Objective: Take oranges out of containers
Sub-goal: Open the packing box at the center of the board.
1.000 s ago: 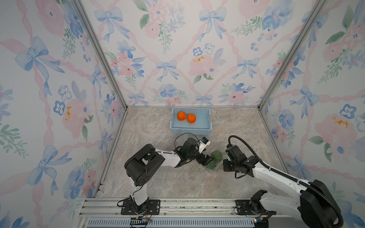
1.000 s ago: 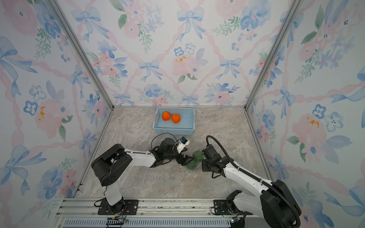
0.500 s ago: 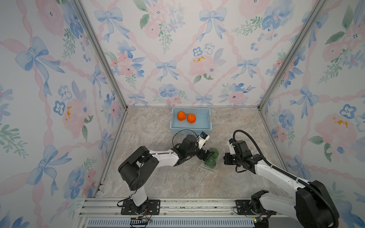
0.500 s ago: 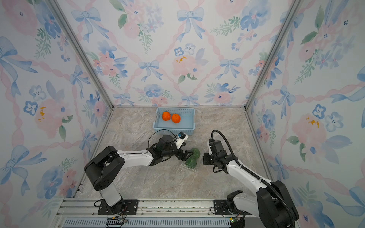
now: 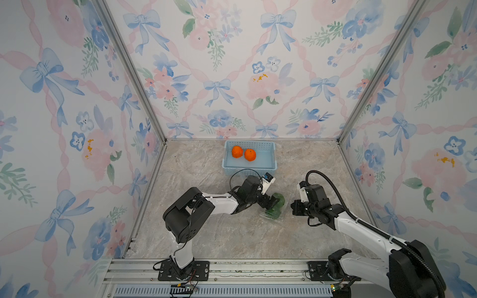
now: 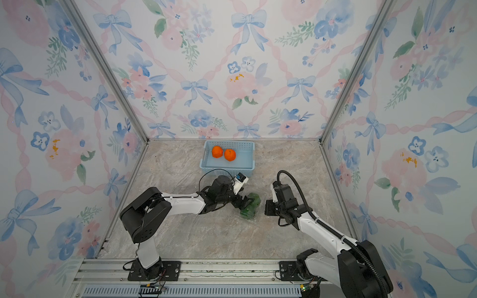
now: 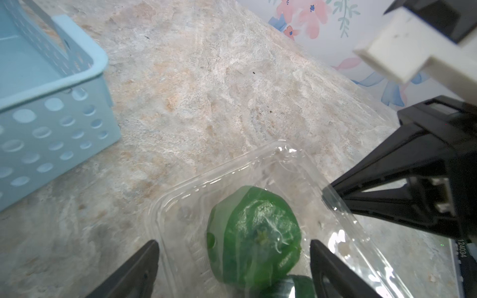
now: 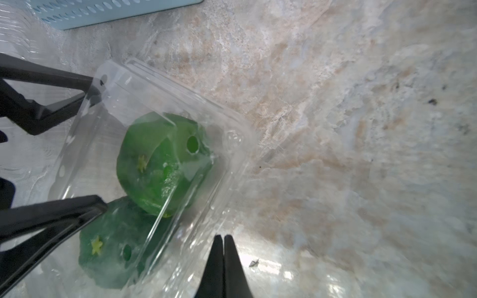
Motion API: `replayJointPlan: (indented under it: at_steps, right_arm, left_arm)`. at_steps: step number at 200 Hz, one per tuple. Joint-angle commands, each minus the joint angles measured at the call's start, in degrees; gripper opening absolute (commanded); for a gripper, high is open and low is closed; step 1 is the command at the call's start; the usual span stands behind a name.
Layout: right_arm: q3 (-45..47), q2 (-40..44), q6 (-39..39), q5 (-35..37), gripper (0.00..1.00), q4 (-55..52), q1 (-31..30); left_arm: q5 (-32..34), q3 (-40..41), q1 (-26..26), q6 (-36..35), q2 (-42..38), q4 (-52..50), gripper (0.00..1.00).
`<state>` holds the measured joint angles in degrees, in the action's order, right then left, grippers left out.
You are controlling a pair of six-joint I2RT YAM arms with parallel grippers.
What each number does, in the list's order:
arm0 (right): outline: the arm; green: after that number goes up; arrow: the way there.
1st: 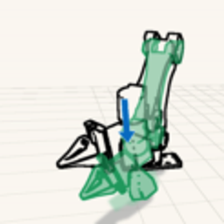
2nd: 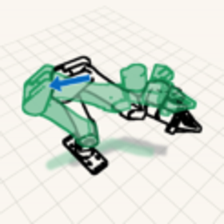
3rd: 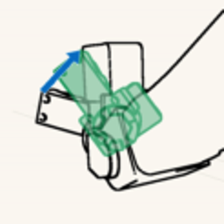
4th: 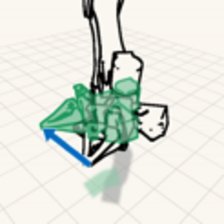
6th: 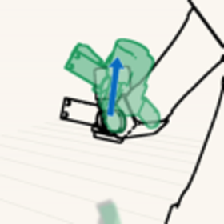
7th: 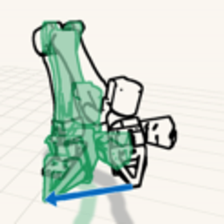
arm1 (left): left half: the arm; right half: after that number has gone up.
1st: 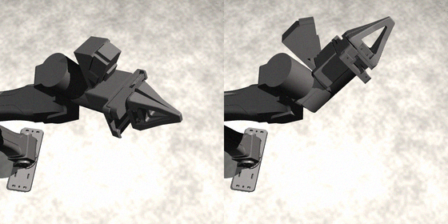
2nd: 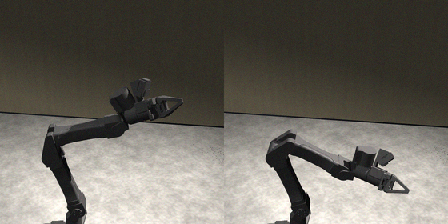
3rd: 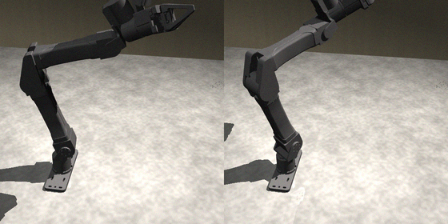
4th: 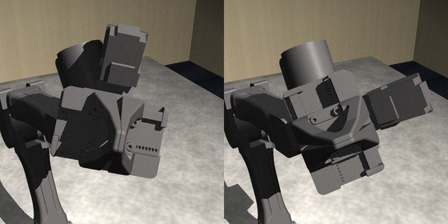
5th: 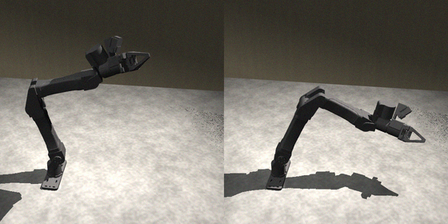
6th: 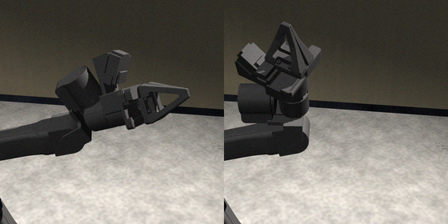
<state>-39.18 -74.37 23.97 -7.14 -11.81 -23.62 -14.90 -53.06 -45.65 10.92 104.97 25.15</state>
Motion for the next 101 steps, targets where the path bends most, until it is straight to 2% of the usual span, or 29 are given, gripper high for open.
replayJointPlan:
  at_steps: [1, 101]
  right_arm:
    - [-0.74, -1.35, 0.25, -0.8, 0.02, 1.02, 0.19]
    - [-0.63, -2.54, 0.33, 2.71, 0.01, -0.58, 0.18]
  left_arm:
    - [0.59, -0.24, 0.3, -0.74, 1.39, -2.51, 0.92]
    - [0.21, -2.4, 0.21, -1.84, -0.62, -3.98, 0.92]
